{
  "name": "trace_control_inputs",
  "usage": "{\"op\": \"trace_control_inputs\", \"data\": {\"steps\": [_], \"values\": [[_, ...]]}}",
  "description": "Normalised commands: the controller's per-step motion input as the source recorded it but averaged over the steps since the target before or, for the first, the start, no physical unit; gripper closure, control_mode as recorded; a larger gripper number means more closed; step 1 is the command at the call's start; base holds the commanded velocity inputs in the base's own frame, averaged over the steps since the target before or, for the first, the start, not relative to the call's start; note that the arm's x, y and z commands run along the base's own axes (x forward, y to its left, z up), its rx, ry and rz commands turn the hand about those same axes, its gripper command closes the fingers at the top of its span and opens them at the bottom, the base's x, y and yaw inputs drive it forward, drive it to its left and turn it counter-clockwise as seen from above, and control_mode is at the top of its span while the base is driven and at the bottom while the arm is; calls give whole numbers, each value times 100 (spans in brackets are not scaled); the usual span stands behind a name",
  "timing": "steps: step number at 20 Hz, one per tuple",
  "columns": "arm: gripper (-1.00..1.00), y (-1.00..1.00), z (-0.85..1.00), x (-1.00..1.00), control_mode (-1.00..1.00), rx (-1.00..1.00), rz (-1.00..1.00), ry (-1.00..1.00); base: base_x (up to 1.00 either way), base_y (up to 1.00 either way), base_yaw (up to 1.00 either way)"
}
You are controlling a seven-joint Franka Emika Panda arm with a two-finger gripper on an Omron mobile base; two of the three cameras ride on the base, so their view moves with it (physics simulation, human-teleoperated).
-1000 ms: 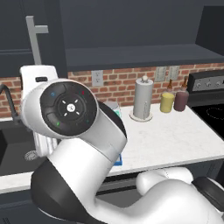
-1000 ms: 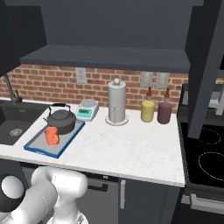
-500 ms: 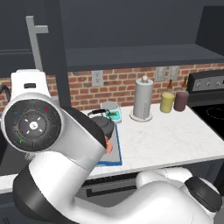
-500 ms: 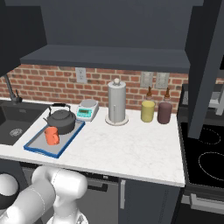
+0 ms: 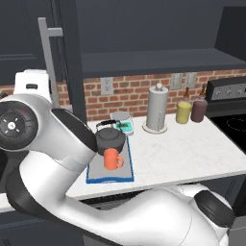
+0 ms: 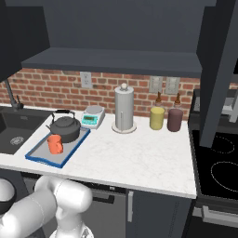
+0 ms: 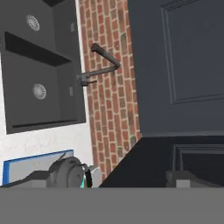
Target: Pick the kettle from the counter and place it on the tray. Then pick the mug from the cabinet and place it on the tray. Then close the cabinet doors.
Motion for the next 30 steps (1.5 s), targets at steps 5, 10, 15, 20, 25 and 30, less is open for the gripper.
{"op": "trace_control_inputs", "data": {"steps": [5,10,15,20,25,30], "values": [[-100,-52,-2,28,-100,0,-15,1,0,0,0],[-100,-80,-14,20,-100,0,-18,0,0,0,0],[-100,-83,-13,32,-100,0,-16,0,0,0,0],[-100,-80,-10,51,-100,1,-14,-2,0,0,0],[-100,-72,-7,63,-100,4,-13,-3,0,0,0],[-100,-66,-5,72,-100,4,-12,-1,0,0,0]]}}
